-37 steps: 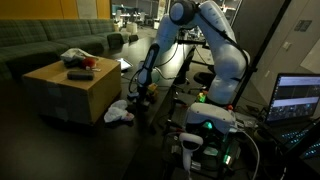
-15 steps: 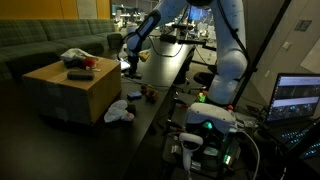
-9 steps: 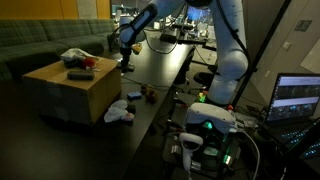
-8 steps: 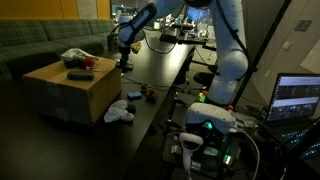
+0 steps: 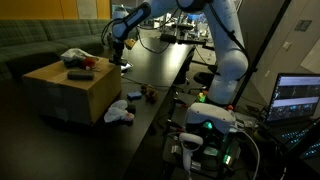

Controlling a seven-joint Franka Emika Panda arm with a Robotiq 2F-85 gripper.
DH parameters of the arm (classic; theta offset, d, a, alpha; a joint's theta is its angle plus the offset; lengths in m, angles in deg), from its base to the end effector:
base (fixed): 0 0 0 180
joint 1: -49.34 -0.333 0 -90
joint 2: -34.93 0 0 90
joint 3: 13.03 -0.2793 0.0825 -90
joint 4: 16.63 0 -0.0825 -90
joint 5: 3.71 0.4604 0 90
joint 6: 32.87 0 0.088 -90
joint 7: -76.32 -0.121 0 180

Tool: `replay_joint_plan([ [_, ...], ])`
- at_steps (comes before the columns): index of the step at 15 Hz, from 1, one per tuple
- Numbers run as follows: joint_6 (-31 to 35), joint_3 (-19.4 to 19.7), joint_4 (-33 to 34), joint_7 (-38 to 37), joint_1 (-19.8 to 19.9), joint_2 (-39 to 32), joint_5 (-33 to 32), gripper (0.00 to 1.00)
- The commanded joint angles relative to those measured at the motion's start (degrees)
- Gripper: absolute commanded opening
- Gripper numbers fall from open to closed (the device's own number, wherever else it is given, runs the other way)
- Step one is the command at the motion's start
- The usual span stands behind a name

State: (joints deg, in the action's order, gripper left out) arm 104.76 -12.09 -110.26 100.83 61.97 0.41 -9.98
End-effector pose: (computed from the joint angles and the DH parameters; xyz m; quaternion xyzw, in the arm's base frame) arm 0.7250 -0.1760 0.1921 0.9866 0.1337 0.0634 0.0690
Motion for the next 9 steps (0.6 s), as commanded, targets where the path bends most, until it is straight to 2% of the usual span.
replay_joint_plan([
  [1, -2.25, 0.72, 7.98, -0.30, -1.16, -4.64, -1.14, 0.33],
  [9, -4.61, 0.31, 19.35, -0.36, -2.18, -11.98, -0.98, 0.33],
])
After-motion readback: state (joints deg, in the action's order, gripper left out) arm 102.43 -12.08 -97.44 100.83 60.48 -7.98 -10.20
